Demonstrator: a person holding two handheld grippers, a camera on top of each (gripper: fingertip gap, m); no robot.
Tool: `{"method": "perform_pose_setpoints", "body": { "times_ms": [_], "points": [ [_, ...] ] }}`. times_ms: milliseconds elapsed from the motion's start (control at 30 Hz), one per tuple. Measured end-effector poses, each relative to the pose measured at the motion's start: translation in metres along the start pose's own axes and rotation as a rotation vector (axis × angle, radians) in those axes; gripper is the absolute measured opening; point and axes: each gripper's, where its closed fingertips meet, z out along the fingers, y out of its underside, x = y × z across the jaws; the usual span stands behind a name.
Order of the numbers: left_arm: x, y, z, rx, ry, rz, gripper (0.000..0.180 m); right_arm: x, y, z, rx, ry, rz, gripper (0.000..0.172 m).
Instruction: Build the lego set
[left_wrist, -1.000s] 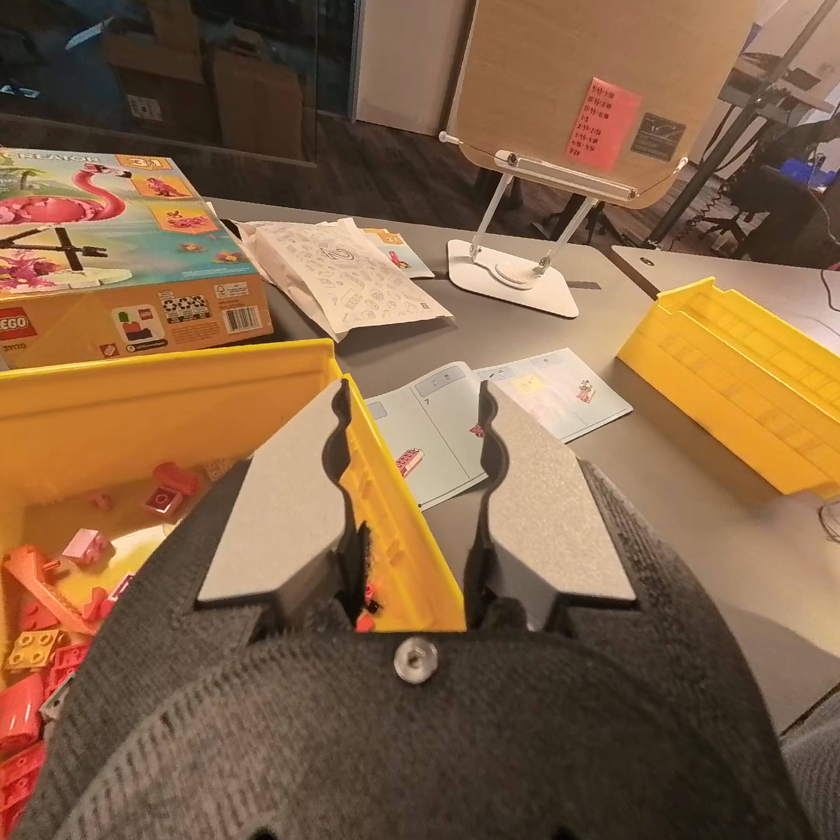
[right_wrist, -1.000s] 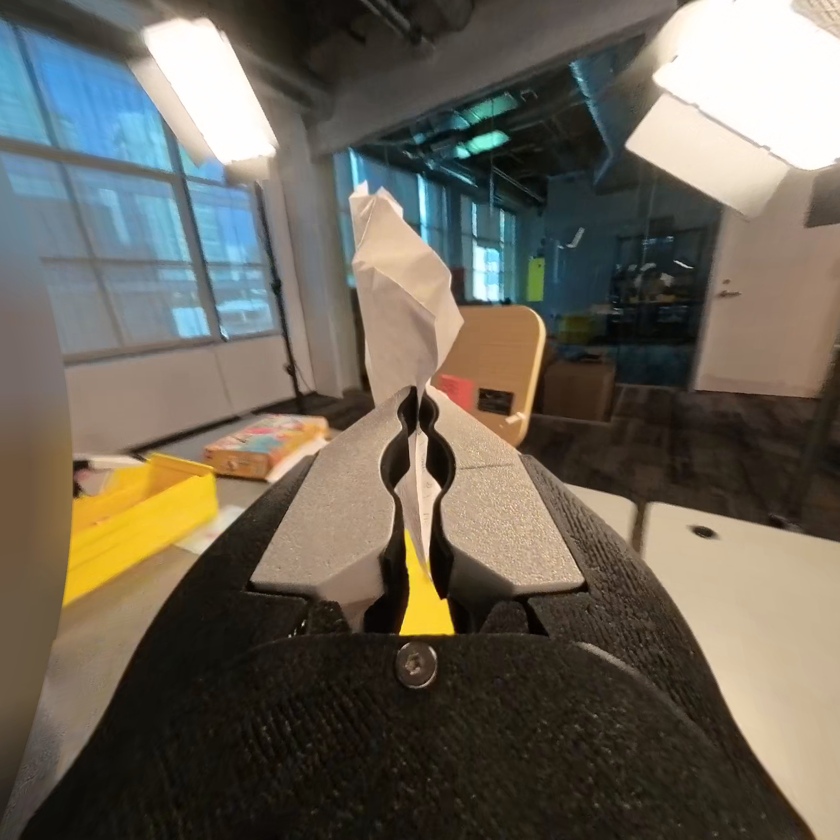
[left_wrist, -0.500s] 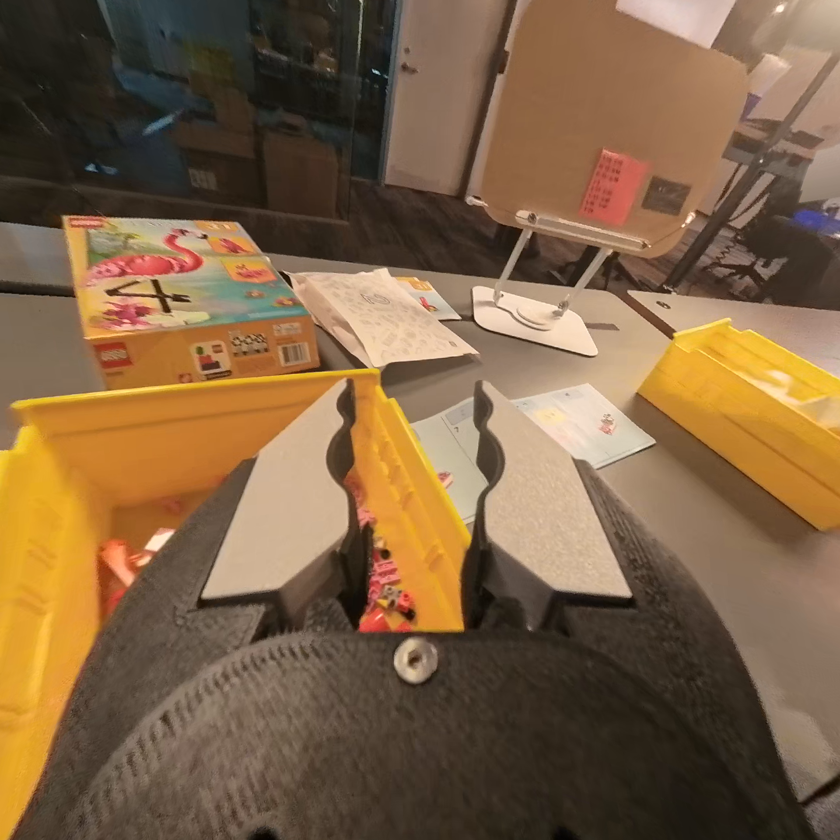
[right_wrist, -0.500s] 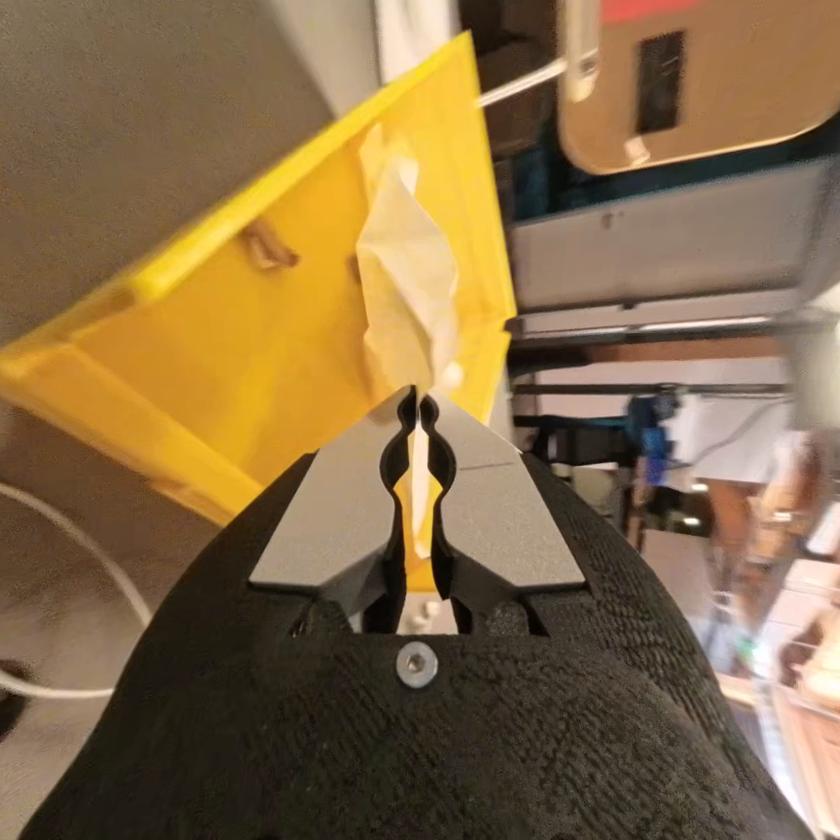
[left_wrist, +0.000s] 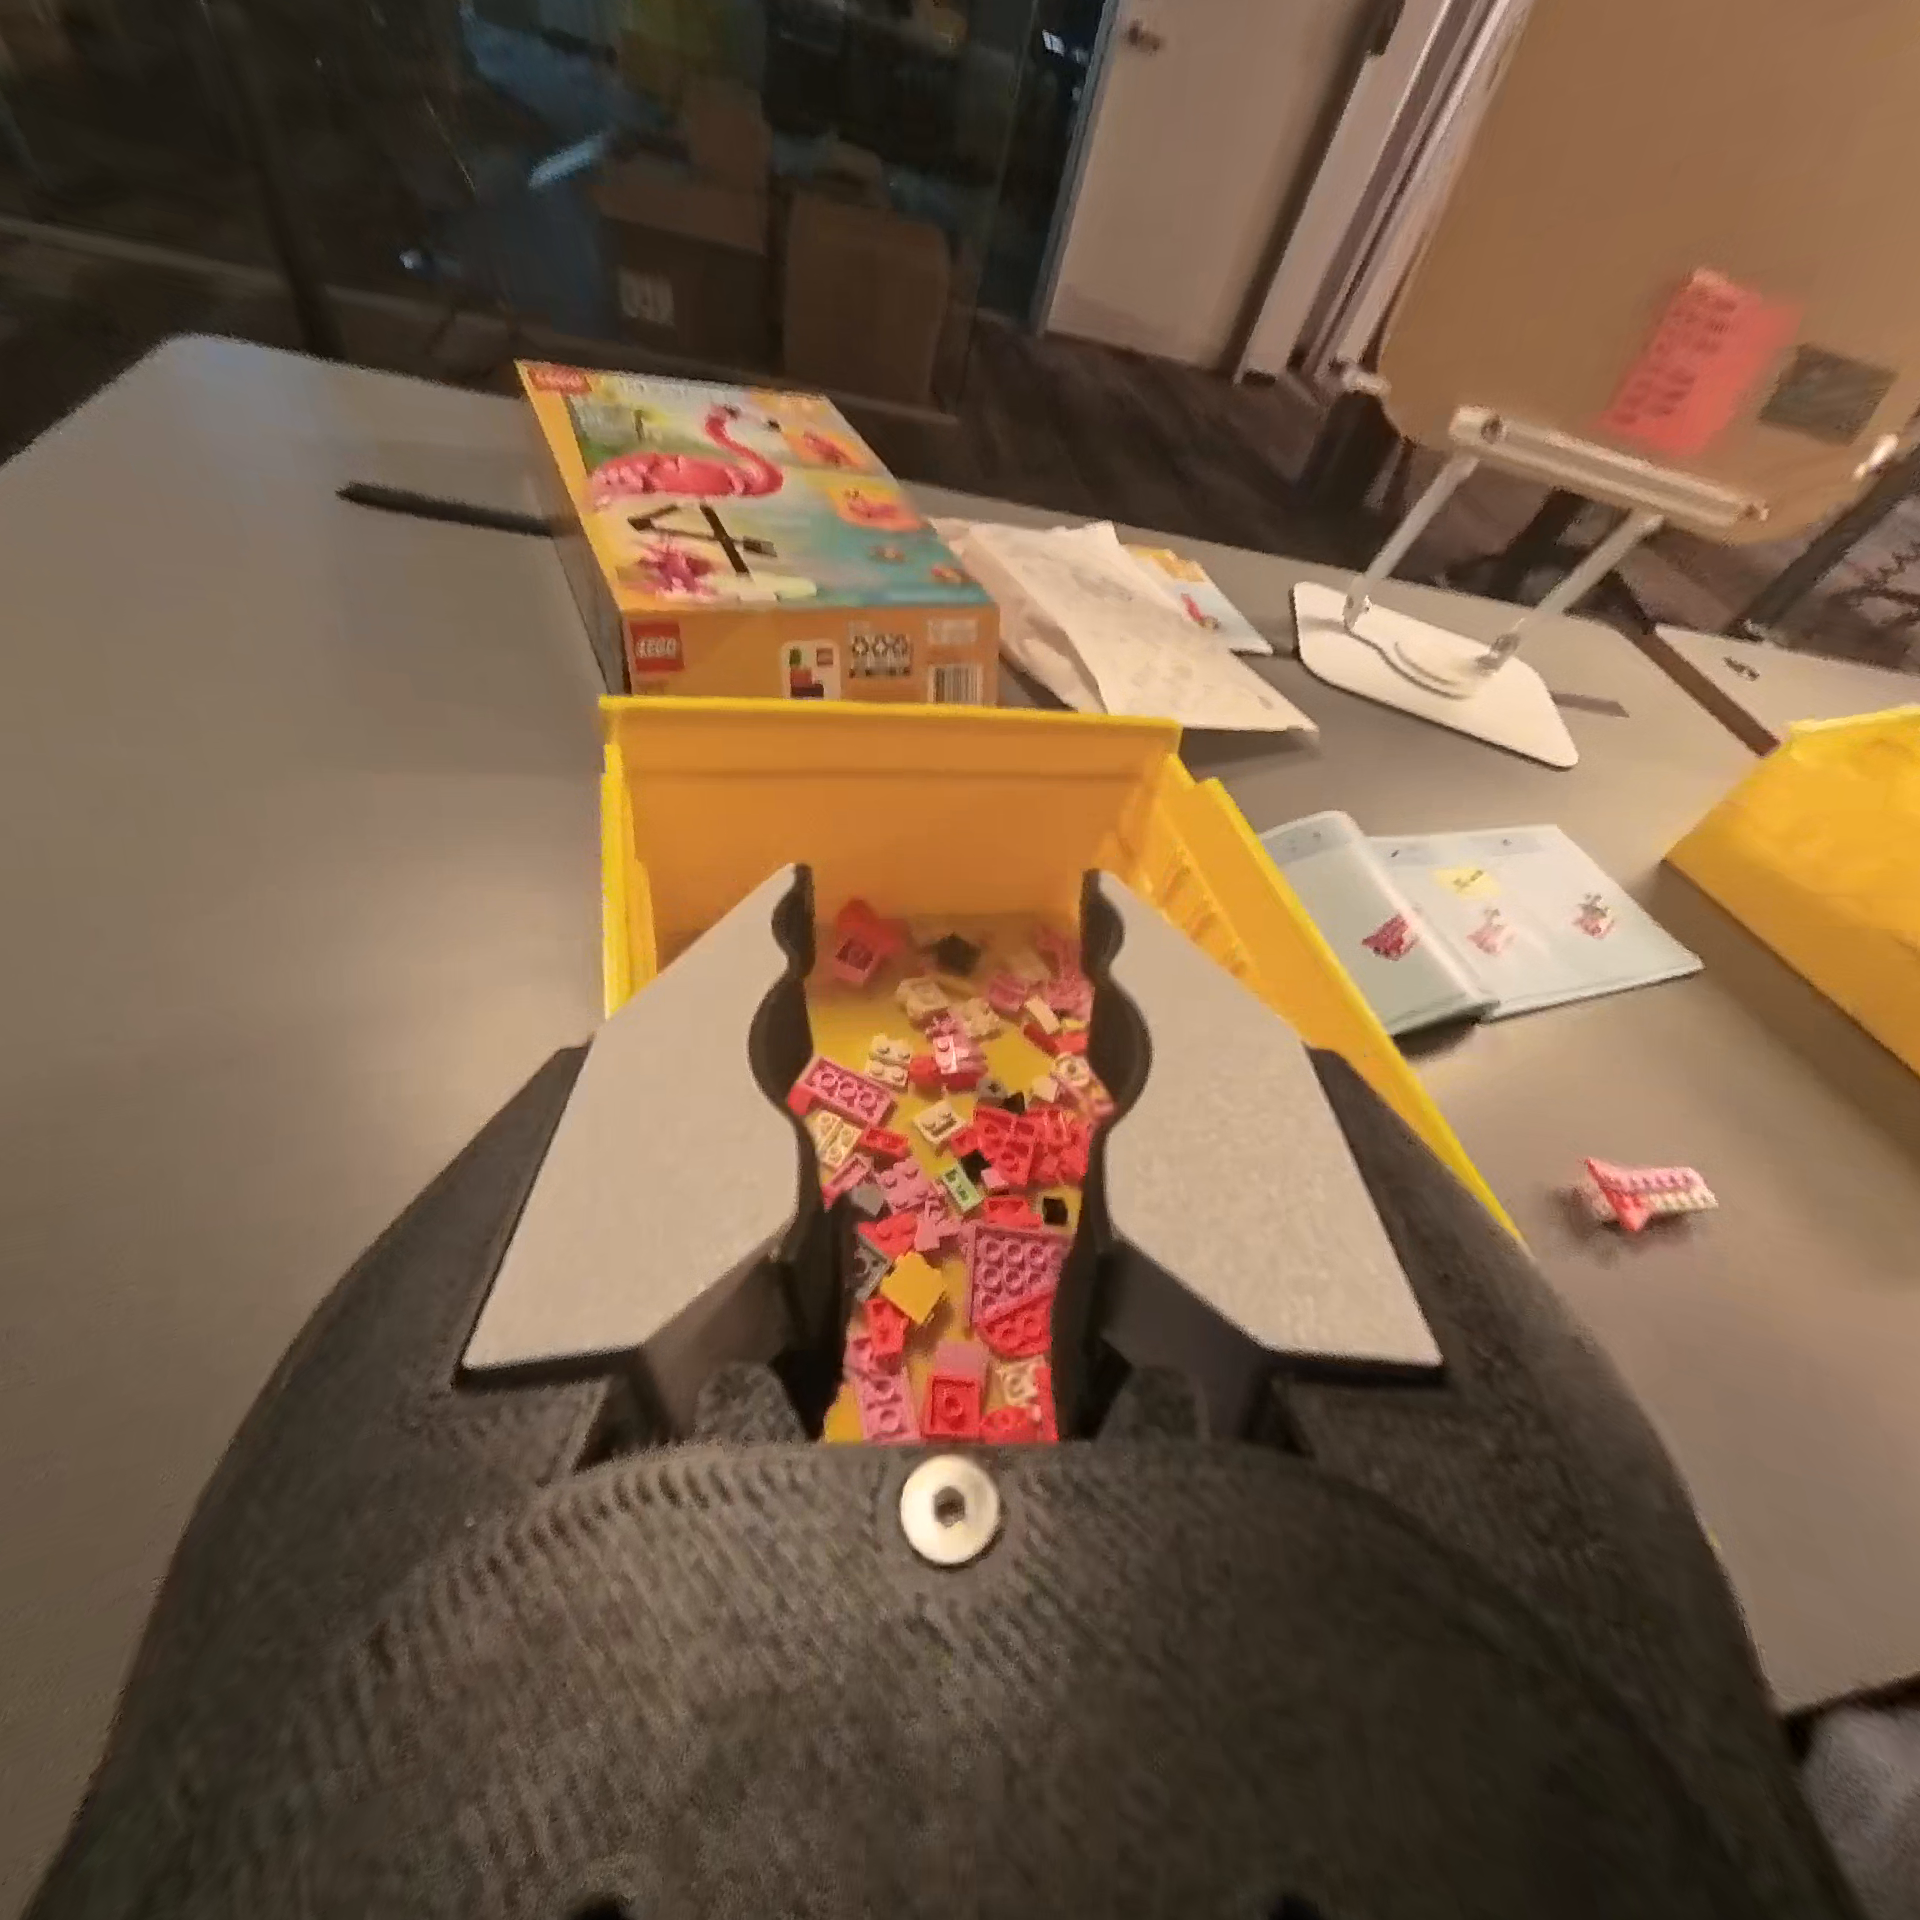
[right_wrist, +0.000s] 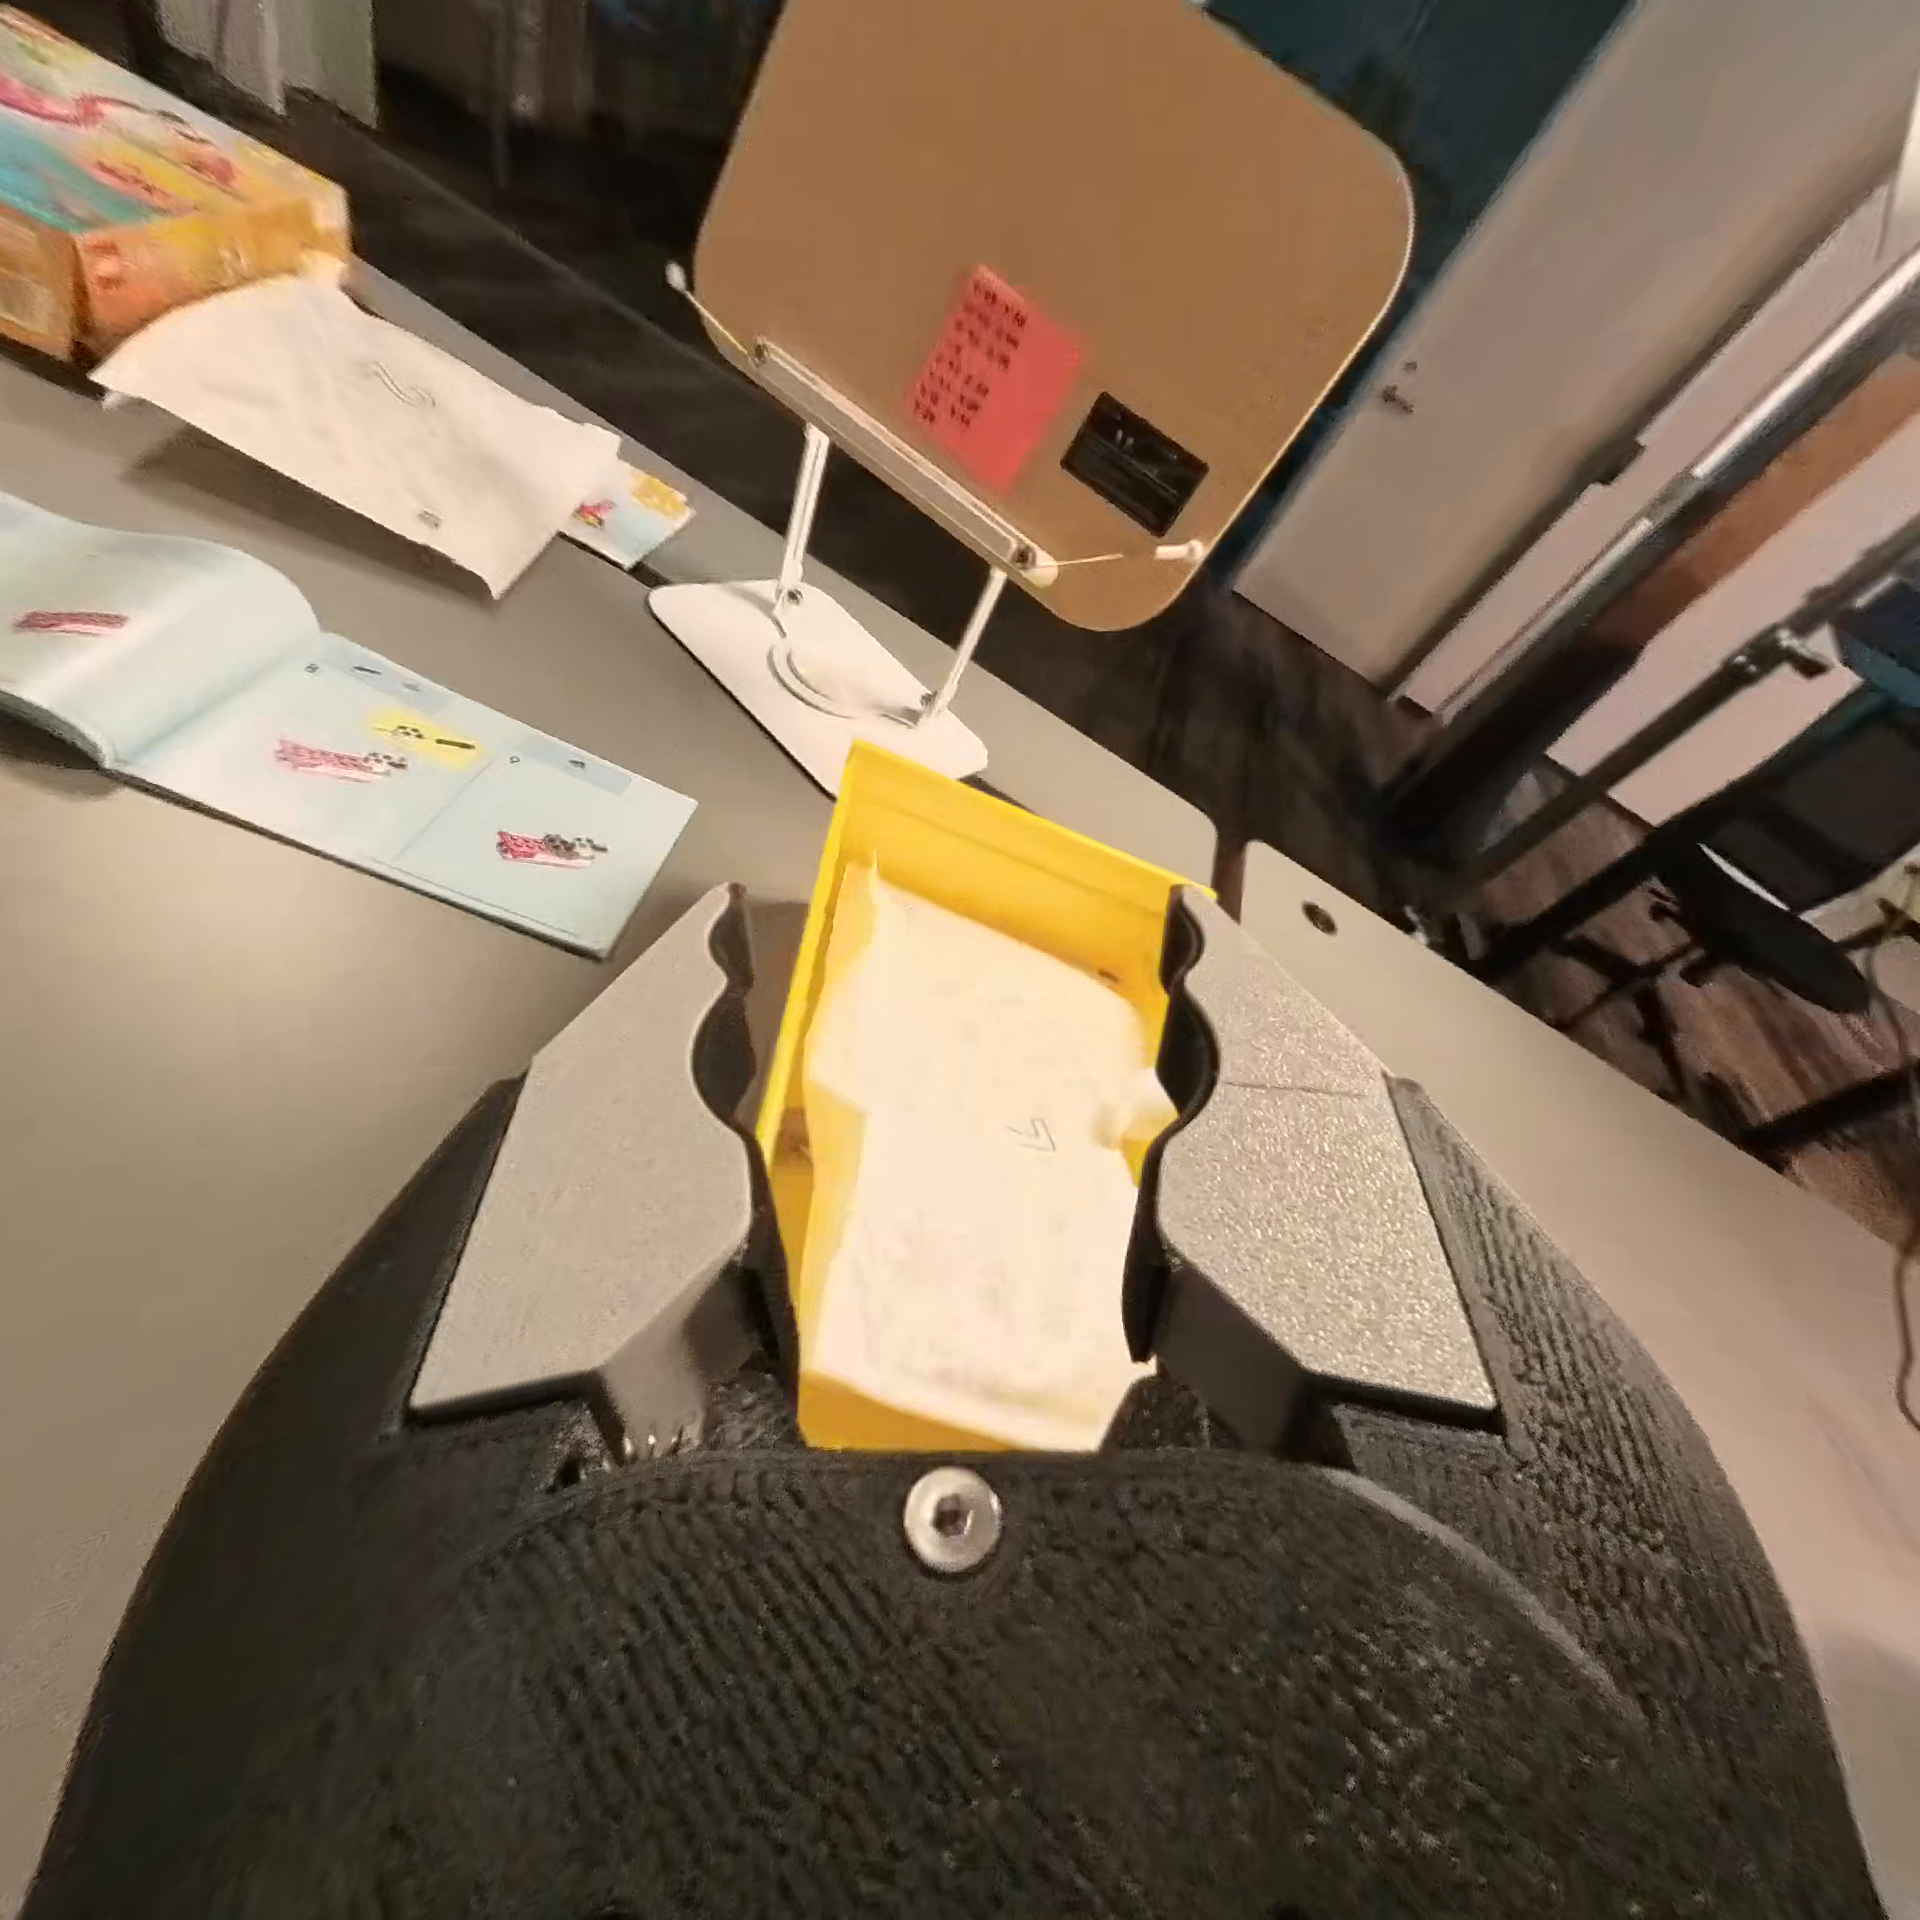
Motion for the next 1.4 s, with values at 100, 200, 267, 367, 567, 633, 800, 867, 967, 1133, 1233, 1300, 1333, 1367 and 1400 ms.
{"method": "perform_pose_setpoints", "body": {
  "times_ms": [100,200,267,367,567,633,800,867,967,1133,1233,1300,1333,1367,1400],
  "points": [
    [0.004,0.015,0.016,-0.13,0.059,0.03,0.051,-0.04,-0.018,0.018,0.076,-0.078,0.125,0.082],
    [0.013,0.042,0.034,-0.335,0.123,0.122,0.045,-0.109,-0.046,0.039,0.21,-0.28,0.241,0.078],
    [0.013,0.059,0.048,-0.453,0.138,0.194,0.044,-0.153,-0.053,0.06,0.281,-0.355,0.261,0.076],
    [0.014,0.077,0.067,-0.599,0.167,0.265,0.044,-0.207,-0.054,0.093,0.392,-0.364,0.218,0.072],
    [0.031,0.098,0.091,-0.75,0.321,0.392,0.041,-0.259,-0.046,0.135,0.531,-0.226,0.009,0.061],
    [0.032,0.107,0.095,-0.799,0.329,0.424,0.027,-0.265,-0.05,0.135,0.553,-0.217,-0.032,0.061],
    [0.043,0.113,0.098,-0.821,0.385,0.42,0.017,-0.274,-0.051,0.134,0.578,-0.237,-0.053,0.057],
    [0.05,0.115,0.095,-0.827,0.428,0.432,0.02,-0.274,-0.049,0.137,0.57,-0.234,-0.058,0.057],
    [0.052,0.12,0.095,-0.834,0.434,0.48,0.034,-0.274,-0.049,0.136,0.579,-0.234,-0.059,0.055],
    [0.053,0.136,0.093,-0.89,0.453,0.522,0.044,-0.268,-0.046,0.136,0.573,-0.235,-0.044,0.054],
    [0.042,0.142,0.092,-0.909,0.397,0.563,0.042,-0.264,-0.045,0.135,0.57,-0.233,-0.025,0.053],
    [0.016,0.135,0.098,-0.884,0.204,0.611,0.028,-0.26,-0.043,0.136,0.566,-0.232,-0.017,0.053],
    [0.004,0.129,0.099,-0.866,0.122,0.615,0.022,-0.258,-0.041,0.137,0.565,-0.233,-0.012,0.053],
    [-0.002,0.126,0.098,-0.855,0.086,0.599,0.019,-0.256,-0.04,0.138,0.564,-0.232,-0.007,0.053],
    [-0.002,0.124,0.095,-0.85,0.094,0.565,0.018,-0.255,-0.04,0.138,0.566,-0.232,-0.003,0.053]
  ]
}}
